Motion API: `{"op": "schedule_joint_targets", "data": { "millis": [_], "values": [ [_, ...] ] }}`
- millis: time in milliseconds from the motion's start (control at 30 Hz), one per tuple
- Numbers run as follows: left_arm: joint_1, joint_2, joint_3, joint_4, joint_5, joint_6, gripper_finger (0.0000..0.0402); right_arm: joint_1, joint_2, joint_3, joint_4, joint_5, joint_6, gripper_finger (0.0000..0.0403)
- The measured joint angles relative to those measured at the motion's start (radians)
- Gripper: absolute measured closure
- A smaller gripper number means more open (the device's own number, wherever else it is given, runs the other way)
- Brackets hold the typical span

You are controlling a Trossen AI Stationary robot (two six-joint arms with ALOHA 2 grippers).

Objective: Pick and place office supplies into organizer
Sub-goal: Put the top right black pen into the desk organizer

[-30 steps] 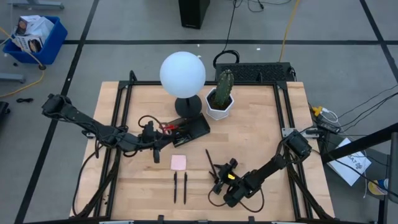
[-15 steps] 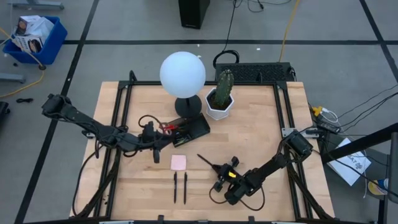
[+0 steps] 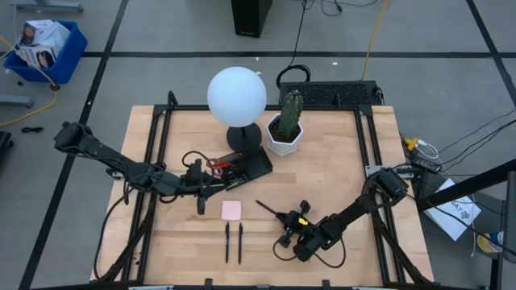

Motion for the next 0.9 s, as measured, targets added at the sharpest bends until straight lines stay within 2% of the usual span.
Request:
{"op": "schedule_joint_targets", "data": {
  "millis": [200,367,467,633,767,900],
  "values": [
    [0.000,0.000,0.000,0.007,0.009,-0.025,0.0215,-0.020,-0.044,-0.003,0.040,-0.003,-0.140,0.0377],
    [0.000,0.000,0.000,0.033,0.006,-0.032,0.0180,-0.028,-0.074,-0.003,0.074,0.009,-0.222,0.0377],
    [0.000,0.000,0.000,0.058,0.011,-0.010,0.0175,-0.035,-0.100,-0.003,0.096,0.017,-0.282,0.0377],
    [-0.009,0.000,0.000,0.112,0.078,0.068,0.0184,-0.040,-0.160,-0.003,0.140,0.032,-0.417,0.0377],
    [-0.020,0.000,0.000,0.148,0.128,0.150,0.0198,-0.040,-0.204,-0.002,0.313,0.026,-0.614,0.0377],
    [-0.021,0.000,0.000,0.195,0.134,0.159,0.0213,-0.040,-0.241,-0.002,0.479,-0.029,-0.804,0.0377]
  ]
}}
